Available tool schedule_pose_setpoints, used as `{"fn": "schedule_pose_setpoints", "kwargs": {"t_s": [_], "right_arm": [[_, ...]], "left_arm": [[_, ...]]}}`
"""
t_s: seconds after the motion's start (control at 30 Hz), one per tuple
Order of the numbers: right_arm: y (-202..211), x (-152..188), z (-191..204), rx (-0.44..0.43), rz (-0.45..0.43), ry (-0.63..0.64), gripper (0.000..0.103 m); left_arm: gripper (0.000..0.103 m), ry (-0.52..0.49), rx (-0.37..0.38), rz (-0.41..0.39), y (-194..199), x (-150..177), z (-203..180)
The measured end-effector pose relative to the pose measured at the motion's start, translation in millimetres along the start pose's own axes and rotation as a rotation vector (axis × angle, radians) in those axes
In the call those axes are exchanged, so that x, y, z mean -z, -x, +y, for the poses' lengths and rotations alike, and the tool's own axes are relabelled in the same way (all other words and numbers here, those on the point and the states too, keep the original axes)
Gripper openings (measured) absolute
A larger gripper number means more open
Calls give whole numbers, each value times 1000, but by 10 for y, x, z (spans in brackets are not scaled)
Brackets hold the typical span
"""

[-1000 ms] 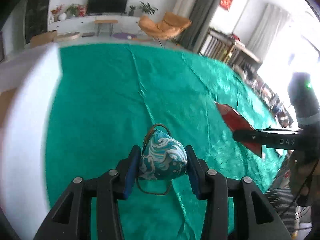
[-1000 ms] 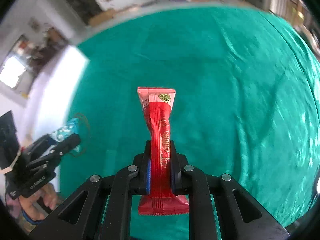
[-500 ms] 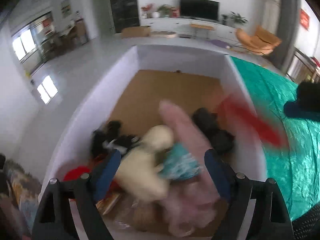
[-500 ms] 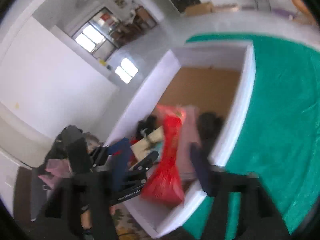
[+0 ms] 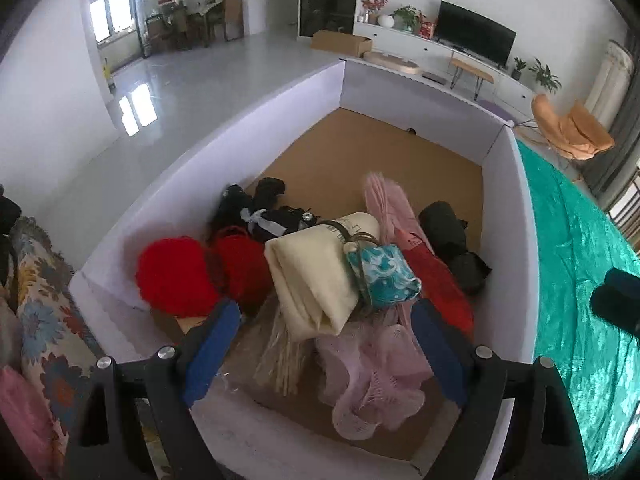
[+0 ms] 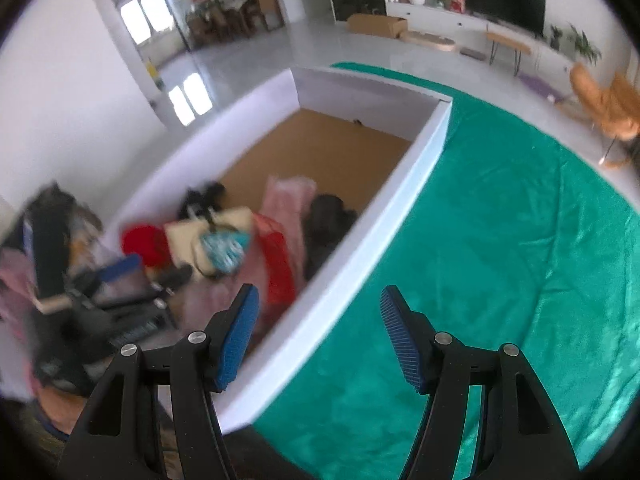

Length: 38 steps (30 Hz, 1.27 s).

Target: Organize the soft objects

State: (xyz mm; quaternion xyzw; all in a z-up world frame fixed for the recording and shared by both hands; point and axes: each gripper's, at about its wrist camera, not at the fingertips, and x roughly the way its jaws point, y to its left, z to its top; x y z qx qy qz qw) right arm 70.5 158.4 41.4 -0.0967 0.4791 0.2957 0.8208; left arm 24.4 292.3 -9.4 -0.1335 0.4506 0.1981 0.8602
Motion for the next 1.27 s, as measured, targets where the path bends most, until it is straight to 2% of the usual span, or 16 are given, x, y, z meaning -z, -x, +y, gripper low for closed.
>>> {"fn": "schedule_pose_setpoints", "kwargs": {"t_s": [0.1,0.27,0.53,0.97,1.13,1.27], "right_arm": [[-23,69,-26,31,22,44,67],[-46,119,43,66,39,89,67],[-110,111,187,93,57,141,67],[-181,90,271,90,69,162,67],[-205,103,276,89,72,160,67],[-190,107,276,83,68,157,67]], "left_arm": [[88,-7,-68,11,39,-3,-2],[88,-54,-138,-33,123,6,-26],[88,-45,-119,-23,157,9,12],[88,-13,-136,-64,332,-32,95],[88,14,-97,-66,357,-36,133],[88,17,-100,-107,428,-6,134]]}}
